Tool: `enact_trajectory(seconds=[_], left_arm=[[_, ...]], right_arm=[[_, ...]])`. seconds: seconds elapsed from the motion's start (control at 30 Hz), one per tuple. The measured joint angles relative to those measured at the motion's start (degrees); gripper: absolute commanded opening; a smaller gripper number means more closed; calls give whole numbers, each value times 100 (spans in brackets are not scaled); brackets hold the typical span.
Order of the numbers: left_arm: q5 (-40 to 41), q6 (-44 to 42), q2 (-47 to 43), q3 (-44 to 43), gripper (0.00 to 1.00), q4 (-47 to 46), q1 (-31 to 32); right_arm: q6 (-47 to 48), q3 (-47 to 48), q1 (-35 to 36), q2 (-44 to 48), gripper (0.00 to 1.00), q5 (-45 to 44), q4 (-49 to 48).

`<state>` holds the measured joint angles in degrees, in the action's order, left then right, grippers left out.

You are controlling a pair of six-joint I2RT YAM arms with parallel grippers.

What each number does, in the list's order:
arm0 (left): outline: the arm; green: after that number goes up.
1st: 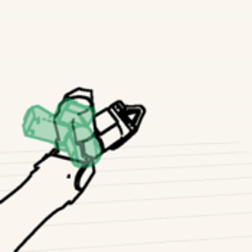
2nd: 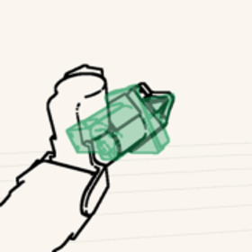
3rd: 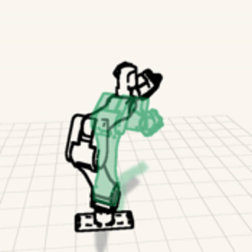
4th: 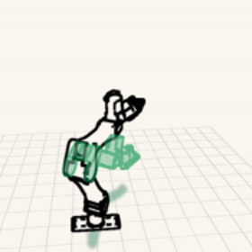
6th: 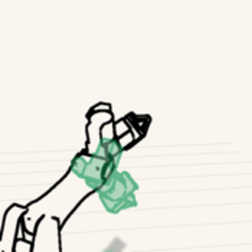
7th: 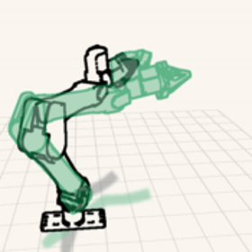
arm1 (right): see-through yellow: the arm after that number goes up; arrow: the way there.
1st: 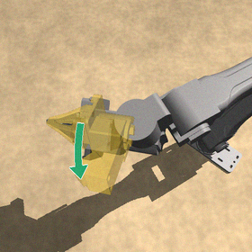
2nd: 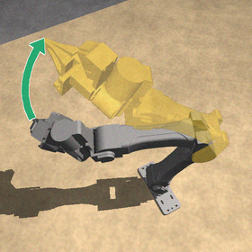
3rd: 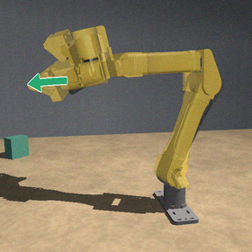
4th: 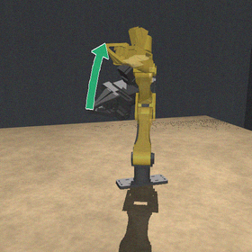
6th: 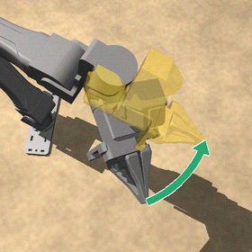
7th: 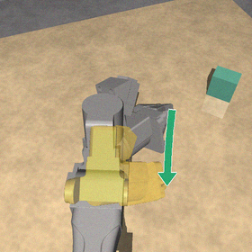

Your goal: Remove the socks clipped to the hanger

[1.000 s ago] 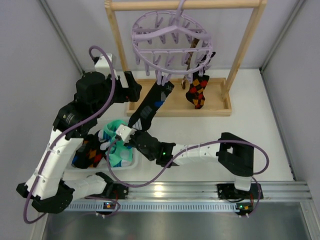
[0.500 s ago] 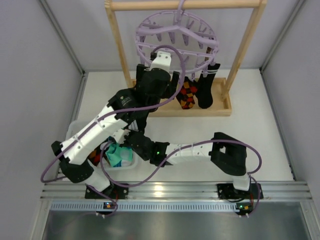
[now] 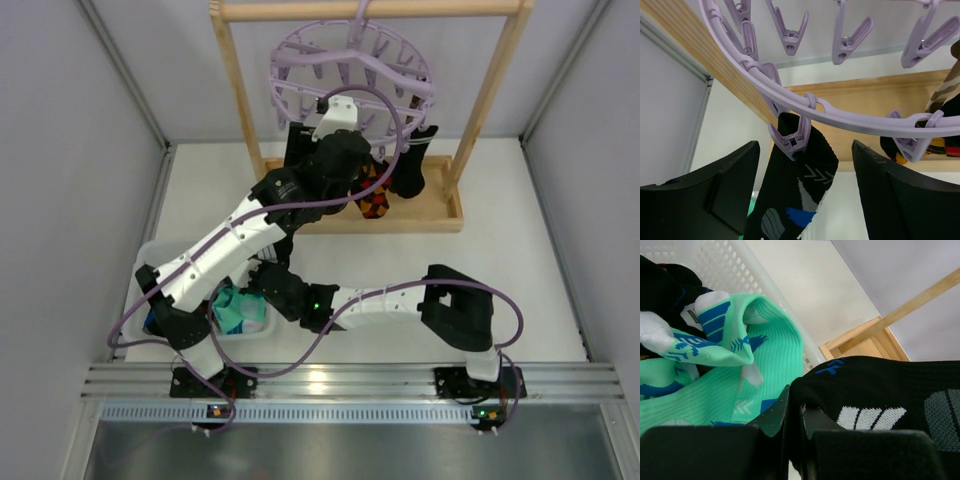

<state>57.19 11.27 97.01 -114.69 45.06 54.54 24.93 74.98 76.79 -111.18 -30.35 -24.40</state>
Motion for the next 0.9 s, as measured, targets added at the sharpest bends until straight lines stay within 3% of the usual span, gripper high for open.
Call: enact_trajectory(seconds=[0.1,0.47,0.6,0.9], left_arm=[[223,-52,94,-72,72,-4,0],[538,-96,302,-144,70,-52,-109],[529,-138,339,-144,60,-136,-219],[490,-339,352,94,48,-601,-363]], right_arm=[[-2,-17,0,4,0,-2,-2],[-13,-236,4,138,0,-11,2],[-9,-306,9,214,0,-4,-13],[-2,-533,125,437,0,9,-39]])
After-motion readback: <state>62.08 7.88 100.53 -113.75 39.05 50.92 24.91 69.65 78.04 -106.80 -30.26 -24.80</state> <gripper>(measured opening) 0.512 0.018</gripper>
